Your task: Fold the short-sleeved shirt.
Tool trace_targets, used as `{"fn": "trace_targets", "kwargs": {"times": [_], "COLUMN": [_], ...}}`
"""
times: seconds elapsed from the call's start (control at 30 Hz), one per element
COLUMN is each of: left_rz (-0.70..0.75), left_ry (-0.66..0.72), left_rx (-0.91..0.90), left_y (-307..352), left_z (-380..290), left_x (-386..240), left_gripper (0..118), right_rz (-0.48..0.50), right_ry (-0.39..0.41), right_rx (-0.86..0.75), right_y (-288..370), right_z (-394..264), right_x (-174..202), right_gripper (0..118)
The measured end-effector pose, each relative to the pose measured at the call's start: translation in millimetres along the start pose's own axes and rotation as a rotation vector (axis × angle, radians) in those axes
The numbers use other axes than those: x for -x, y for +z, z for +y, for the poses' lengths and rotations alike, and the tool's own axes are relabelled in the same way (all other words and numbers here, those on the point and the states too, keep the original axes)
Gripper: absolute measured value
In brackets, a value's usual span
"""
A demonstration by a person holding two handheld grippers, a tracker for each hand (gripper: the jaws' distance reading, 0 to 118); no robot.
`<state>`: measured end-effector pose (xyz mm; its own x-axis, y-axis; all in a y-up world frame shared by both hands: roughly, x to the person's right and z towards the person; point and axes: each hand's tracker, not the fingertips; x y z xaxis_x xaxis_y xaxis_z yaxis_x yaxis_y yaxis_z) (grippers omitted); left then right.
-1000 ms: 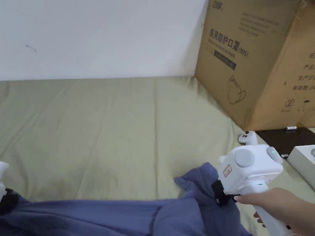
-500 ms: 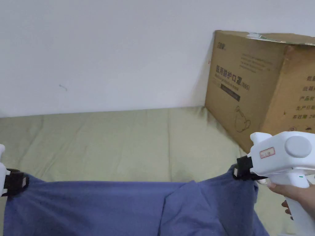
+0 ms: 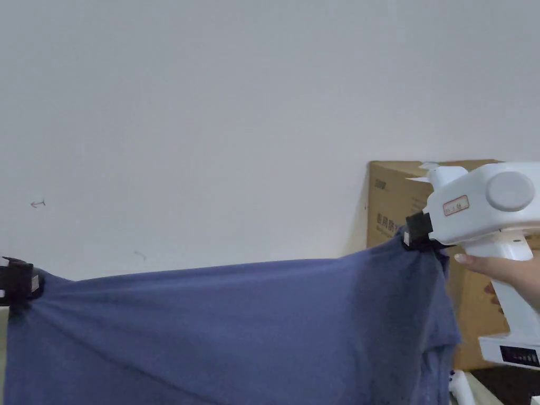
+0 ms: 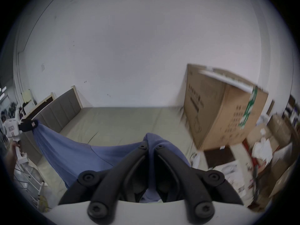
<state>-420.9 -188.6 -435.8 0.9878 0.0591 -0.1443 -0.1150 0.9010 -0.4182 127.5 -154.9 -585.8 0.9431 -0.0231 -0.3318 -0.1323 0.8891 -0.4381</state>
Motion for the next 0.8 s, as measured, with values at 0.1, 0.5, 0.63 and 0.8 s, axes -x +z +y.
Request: {"fn": "trace_targets", "kwargs": {"times": [0.1,0.5,0.63,0.8], "left_rz": [0.025,0.106,0.117,0.150], "left_ry": [0.000,0.052,0.063,0.011], "left_rx": [-0.030,-0.122,-0.191,-0.286], "left_y": [0.5,-98.0,-123.0,-141.1], "left_z": [28.4,137.6,161.6,167.1], "left_x": [-13.8,1.8,2.6,-5.4], "left_gripper": [1,1,1,1], "right_rz": [-0.016,-0.109,-0.127,-0.193], "right_ry": [-0.003,0.045,0.052,0.110], "right_rx": [-0.027,-0.150,-0.263,-0.323], "right_y": [-8.8,-90.2,-102.4,-121.5], "right_z": [42.6,182.0,216.4,218.4], "right_x": [8.8,24.1,24.7,26.7], "right_gripper": [1,1,1,1]}}
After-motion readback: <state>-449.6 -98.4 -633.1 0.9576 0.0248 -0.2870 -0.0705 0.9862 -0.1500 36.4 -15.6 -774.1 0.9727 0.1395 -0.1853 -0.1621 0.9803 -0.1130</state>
